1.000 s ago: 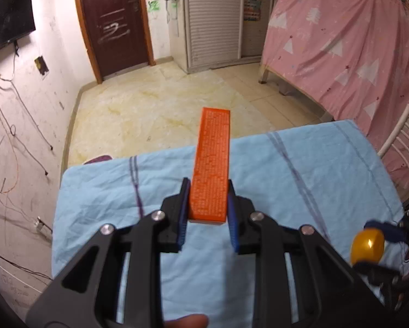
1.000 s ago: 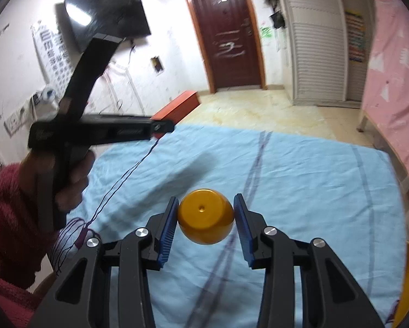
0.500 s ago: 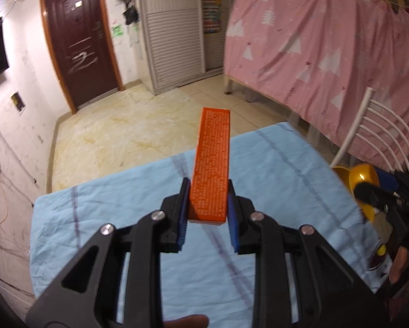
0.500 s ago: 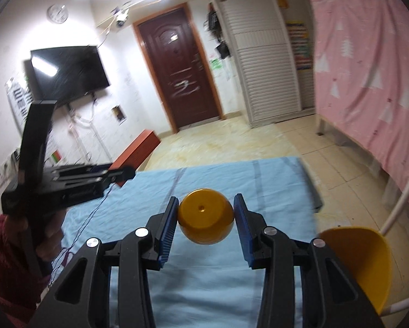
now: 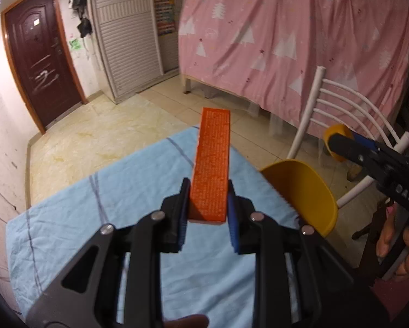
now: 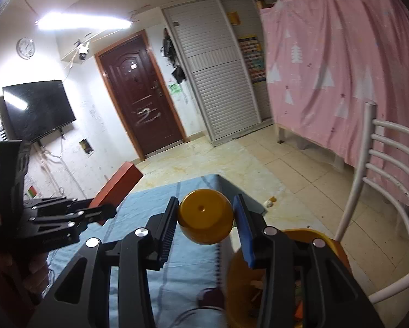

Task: Collect trash
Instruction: 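Carry the orange block and yellow lid over the yellow bin with both tools, then open both tools over the yellow bin to drop the block and lid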

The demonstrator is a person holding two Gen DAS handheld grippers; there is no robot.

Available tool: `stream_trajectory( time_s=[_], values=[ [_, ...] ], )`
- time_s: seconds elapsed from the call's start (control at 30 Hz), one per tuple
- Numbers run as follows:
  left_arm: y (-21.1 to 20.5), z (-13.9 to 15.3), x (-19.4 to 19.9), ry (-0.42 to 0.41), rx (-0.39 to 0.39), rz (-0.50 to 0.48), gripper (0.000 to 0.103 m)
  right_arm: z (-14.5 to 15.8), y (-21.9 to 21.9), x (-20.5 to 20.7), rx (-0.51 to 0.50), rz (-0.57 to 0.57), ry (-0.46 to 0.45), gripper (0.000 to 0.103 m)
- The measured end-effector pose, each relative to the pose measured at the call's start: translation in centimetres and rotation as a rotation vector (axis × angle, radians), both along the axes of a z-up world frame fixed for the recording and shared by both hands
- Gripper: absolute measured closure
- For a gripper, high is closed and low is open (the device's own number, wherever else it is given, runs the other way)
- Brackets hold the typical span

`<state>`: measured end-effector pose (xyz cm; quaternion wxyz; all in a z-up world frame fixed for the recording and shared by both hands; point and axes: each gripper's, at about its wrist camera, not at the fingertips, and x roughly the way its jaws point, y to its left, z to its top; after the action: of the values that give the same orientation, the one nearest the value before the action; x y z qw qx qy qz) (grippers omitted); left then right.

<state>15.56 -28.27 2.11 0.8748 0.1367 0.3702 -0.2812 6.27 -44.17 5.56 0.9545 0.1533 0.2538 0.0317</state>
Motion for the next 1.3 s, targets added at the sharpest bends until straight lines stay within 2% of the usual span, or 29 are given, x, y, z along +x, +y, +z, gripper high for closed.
stream_trajectory(
  time_s=[0.37, 0.43, 0.47, 0.5, 0.63, 0.7, 0.87, 1.07, 1.13, 1.2, 1.3],
  values=[
    [-7.5, -1.6, -2.3, 0.071, -0.004, -0.121, 0.080, -3.6, -5.9, 0.3, 0.051, -0.152, 0.036, 0.067],
    [-8.9, -1.9, -2.5, 0.087, -0.008, -0.143, 0.080, -4.3, -7.0, 0.1, 0.079, -0.171, 0.046, 0.055],
    [-9.7, -2.2, -2.6, 0.096, -0.007, -0.148, 0.080, -4.5, -7.6, -0.2, 0.094, -0.184, 0.042, 0.042],
    [-10.3, -2.5, -2.7, 0.100, -0.003, -0.155, 0.080, -4.7, -8.1, -0.6, 0.106, -0.206, 0.033, 0.035],
    [-11.9, -3.4, -3.0, 0.118, 0.007, -0.174, 0.079, -4.5, -8.8, -1.2, 0.121, -0.220, 0.017, 0.034],
    [-11.8, -3.6, -3.0, 0.120, 0.006, -0.170, 0.071, -4.7, -8.7, -1.3, 0.125, -0.218, 0.017, 0.034],
    [-9.7, -3.6, -2.5, 0.122, -0.017, -0.132, 0.060, -4.3, -7.6, -1.2, 0.133, -0.187, 0.013, 0.031],
    [-5.9, -3.0, -1.4, 0.112, -0.062, -0.059, 0.059, -3.2, -4.3, -0.1, 0.094, -0.145, 0.010, 0.028],
    [-4.4, -2.8, -1.1, 0.105, -0.077, -0.034, 0.054, -3.0, -2.9, 0.4, 0.077, -0.127, 0.014, 0.026],
    [-2.5, -2.6, -0.9, 0.088, -0.094, 0.001, 0.044, -2.9, -1.8, 1.0, 0.061, -0.109, 0.020, 0.024],
    [0.4, -2.4, -0.6, 0.060, -0.117, 0.061, 0.035, -2.7, 0.5, 2.1, 0.046, -0.067, 0.028, 0.022]
  ],
)
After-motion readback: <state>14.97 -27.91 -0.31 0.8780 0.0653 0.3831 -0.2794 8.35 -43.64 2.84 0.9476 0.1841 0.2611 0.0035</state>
